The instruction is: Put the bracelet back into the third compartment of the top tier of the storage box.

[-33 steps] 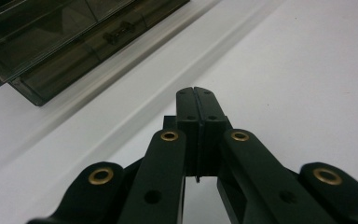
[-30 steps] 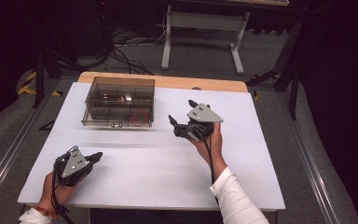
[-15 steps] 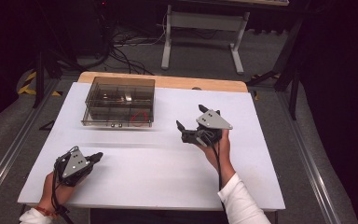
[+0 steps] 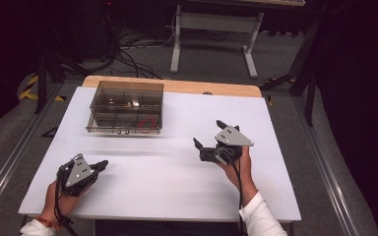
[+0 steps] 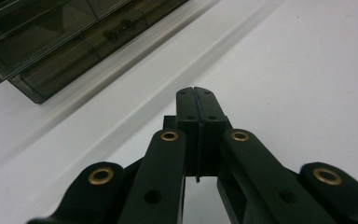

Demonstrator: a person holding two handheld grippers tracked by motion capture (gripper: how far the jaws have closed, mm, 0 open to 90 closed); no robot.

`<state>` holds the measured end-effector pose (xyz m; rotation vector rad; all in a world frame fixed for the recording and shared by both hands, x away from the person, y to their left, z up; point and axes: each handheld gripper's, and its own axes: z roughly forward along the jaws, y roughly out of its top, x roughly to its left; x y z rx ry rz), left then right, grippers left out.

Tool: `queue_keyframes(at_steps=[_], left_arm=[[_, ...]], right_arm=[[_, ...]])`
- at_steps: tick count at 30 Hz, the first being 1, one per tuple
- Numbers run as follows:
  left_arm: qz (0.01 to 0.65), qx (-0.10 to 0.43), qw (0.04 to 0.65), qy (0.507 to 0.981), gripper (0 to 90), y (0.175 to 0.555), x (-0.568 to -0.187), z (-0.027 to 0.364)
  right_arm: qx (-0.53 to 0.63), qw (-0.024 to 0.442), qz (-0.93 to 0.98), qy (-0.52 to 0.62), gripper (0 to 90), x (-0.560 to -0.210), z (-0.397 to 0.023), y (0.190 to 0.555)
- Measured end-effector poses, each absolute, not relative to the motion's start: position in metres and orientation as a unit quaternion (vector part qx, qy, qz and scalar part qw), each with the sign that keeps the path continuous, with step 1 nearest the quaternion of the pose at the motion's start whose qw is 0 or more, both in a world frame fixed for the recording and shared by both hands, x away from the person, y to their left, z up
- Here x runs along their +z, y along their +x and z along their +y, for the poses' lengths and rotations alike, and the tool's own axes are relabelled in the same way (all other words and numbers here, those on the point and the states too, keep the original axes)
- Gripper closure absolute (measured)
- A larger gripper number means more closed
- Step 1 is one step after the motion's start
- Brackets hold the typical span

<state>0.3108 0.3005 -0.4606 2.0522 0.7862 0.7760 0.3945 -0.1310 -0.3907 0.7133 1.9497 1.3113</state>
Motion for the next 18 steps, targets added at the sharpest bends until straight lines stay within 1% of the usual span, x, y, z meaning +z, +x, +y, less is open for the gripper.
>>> queue_keyframes(at_steps=[10,13,18], left_arm=[[0.307,0.309,0.393,0.81,89.8,0.31,-0.459,0.301],[0.311,0.309,0.396,0.807,89.8,0.31,-0.46,0.301],[0.311,0.308,0.397,0.807,89.8,0.31,-0.459,0.301]], right_arm=[[0.507,0.341,0.742,0.276,7.6,-0.396,-0.154,0.378],[0.512,0.334,0.74,0.28,7.6,-0.398,-0.16,0.373],[0.51,0.342,0.738,0.281,7.6,-0.401,-0.168,0.366]])
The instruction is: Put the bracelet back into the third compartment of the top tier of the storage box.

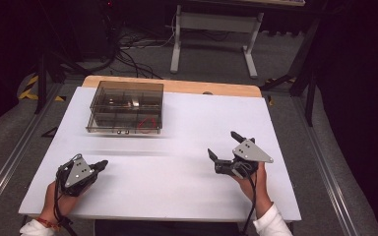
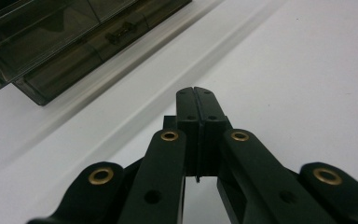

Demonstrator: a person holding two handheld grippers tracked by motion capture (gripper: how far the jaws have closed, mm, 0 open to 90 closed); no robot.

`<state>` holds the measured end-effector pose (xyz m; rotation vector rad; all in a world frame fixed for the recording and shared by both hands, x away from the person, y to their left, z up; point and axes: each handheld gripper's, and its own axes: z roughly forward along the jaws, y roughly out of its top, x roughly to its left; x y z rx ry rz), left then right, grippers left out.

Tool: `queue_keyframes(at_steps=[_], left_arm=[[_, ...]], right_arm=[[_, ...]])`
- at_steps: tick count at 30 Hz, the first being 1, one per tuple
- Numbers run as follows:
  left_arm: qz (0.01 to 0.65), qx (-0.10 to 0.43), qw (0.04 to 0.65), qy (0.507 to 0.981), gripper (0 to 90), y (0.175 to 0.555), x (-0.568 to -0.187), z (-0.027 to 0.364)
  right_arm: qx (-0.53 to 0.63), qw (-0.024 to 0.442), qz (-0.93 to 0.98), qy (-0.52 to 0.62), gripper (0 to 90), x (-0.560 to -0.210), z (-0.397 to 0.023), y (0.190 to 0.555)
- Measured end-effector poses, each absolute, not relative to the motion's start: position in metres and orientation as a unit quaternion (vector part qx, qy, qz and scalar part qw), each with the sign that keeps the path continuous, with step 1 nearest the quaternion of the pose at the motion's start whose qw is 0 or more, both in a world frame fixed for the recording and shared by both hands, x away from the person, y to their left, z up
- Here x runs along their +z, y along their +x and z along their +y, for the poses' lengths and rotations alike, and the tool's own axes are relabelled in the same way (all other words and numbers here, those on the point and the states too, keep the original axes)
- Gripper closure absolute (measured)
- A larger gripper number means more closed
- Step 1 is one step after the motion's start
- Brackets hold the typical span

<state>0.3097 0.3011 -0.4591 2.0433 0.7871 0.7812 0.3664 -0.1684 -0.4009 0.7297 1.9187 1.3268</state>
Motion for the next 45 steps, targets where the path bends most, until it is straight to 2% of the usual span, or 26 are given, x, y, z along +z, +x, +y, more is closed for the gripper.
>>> queue_keyframes(at_steps=[28,45], left_arm=[[0.305,0.319,0.396,0.805,89.8,0.31,-0.455,0.3],[0.314,0.327,0.407,0.793,89.9,0.342,-0.444,0.294]], right_arm=[[0.51,0.336,0.732,0.301,7.7,-0.438,-0.212,0.332],[0.494,0.328,0.746,0.303,8.4,-0.45,-0.21,0.328]])
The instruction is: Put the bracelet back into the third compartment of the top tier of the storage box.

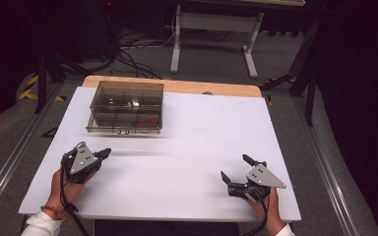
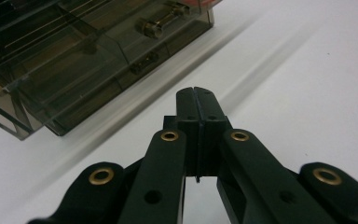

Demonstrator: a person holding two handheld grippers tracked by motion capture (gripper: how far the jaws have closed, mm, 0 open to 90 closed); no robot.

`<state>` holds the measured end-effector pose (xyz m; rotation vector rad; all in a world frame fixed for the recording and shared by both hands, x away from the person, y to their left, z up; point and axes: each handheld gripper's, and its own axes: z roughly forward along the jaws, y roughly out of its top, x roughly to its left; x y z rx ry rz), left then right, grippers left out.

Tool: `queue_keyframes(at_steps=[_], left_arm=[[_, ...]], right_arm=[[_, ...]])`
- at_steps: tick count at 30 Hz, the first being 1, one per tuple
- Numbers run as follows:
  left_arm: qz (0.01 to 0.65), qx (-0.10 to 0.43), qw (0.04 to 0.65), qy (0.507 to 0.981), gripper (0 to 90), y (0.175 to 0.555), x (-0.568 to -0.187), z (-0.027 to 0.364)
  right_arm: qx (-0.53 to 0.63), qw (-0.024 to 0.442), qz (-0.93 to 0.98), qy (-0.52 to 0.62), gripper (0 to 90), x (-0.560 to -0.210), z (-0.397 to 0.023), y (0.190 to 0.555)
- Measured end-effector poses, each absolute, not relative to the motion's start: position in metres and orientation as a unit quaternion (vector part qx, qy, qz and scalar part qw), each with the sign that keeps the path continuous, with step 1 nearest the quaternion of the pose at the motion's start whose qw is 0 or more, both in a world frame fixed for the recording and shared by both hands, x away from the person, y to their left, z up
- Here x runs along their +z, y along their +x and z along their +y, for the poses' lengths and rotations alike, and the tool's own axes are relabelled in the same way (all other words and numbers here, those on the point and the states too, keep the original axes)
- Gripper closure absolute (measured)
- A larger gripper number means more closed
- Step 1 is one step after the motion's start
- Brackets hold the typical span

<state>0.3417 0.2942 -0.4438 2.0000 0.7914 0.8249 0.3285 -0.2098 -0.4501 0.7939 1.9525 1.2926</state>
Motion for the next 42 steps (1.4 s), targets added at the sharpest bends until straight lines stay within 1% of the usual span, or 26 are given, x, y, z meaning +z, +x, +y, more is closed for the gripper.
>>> queue_keyframes(at_steps=[5,15,22,25,29,42], left_arm=[[0.306,0.332,0.406,0.794,89.9,0.353,-0.439,0.289],[0.332,0.339,0.406,0.781,90.0,0.376,-0.436,0.293],[0.337,0.335,0.409,0.779,90.0,0.391,-0.436,0.29],[0.336,0.329,0.412,0.781,90.0,0.393,-0.436,0.286],[0.329,0.338,0.409,0.781,89.9,0.394,-0.434,0.287],[0.335,0.34,0.408,0.778,90.0,0.399,-0.435,0.288]], right_arm=[[0.495,0.329,0.743,0.308,8.5,-0.45,-0.21,0.33],[0.497,0.331,0.742,0.306,8.6,-0.45,-0.211,0.33],[0.498,0.332,0.74,0.306,8.9,-0.45,-0.211,0.331],[0.499,0.332,0.739,0.307,9.0,-0.449,-0.212,0.332],[0.499,0.333,0.737,0.31,9.3,-0.45,-0.213,0.333],[0.5,0.331,0.739,0.306,9.4,-0.449,-0.211,0.332]])
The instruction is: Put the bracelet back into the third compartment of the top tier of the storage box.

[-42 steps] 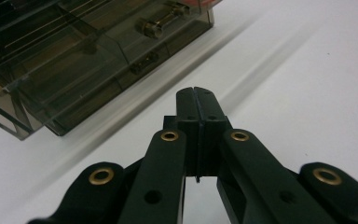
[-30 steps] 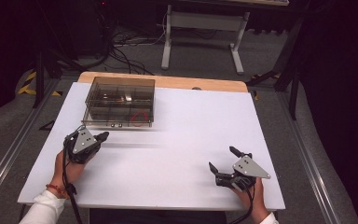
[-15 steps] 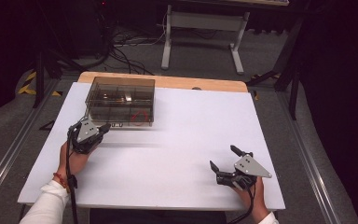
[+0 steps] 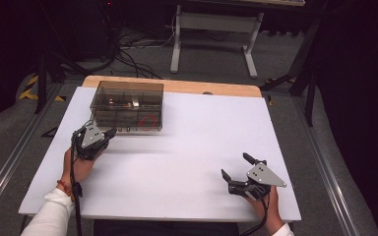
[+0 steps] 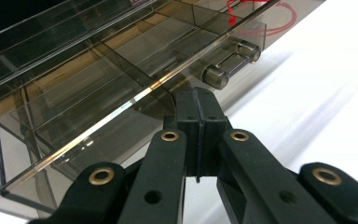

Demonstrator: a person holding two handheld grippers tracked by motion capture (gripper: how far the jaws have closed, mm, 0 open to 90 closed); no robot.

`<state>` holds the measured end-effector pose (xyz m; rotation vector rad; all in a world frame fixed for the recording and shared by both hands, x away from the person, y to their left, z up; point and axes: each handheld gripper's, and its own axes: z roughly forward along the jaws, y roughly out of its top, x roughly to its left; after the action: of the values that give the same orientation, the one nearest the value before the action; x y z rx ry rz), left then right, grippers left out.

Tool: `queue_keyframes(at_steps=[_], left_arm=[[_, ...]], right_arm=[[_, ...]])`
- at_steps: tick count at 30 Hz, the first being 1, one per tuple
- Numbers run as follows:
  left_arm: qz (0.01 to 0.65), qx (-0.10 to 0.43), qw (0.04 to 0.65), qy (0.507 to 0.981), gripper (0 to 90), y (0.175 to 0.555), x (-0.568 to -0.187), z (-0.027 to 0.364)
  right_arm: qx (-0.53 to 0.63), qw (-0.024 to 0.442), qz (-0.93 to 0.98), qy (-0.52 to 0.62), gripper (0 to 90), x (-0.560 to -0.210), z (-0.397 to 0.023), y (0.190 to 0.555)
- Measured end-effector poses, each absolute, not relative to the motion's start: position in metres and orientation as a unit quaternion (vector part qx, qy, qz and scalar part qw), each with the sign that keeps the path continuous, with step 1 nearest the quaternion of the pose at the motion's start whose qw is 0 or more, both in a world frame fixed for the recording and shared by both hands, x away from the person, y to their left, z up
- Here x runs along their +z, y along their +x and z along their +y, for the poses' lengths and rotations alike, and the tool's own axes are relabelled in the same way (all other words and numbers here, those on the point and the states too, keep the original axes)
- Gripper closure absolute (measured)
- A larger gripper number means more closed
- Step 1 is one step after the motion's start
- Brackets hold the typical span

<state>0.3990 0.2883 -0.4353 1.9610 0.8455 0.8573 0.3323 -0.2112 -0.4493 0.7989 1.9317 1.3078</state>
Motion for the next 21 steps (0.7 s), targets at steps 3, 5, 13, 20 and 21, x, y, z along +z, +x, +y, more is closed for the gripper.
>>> queue_keyframes(at_steps=[3,5,13,20,21], left_arm=[[0.338,0.34,0.409,0.777,89.9,0.401,-0.435,0.289],[0.34,0.342,0.409,0.775,90.0,0.403,-0.435,0.289],[0.345,0.343,0.411,0.771,89.9,0.412,-0.435,0.29],[0.348,0.341,0.416,0.767,89.9,0.417,-0.433,0.291],[0.344,0.346,0.413,0.769,89.9,0.418,-0.432,0.291]], right_arm=[[0.5,0.332,0.74,0.304,9.4,-0.449,-0.211,0.332],[0.5,0.331,0.74,0.303,9.4,-0.449,-0.21,0.333],[0.501,0.33,0.741,0.303,9.8,-0.449,-0.21,0.333],[0.5,0.331,0.742,0.301,9.8,-0.449,-0.209,0.333],[0.501,0.33,0.741,0.302,9.8,-0.449,-0.209,0.333]])
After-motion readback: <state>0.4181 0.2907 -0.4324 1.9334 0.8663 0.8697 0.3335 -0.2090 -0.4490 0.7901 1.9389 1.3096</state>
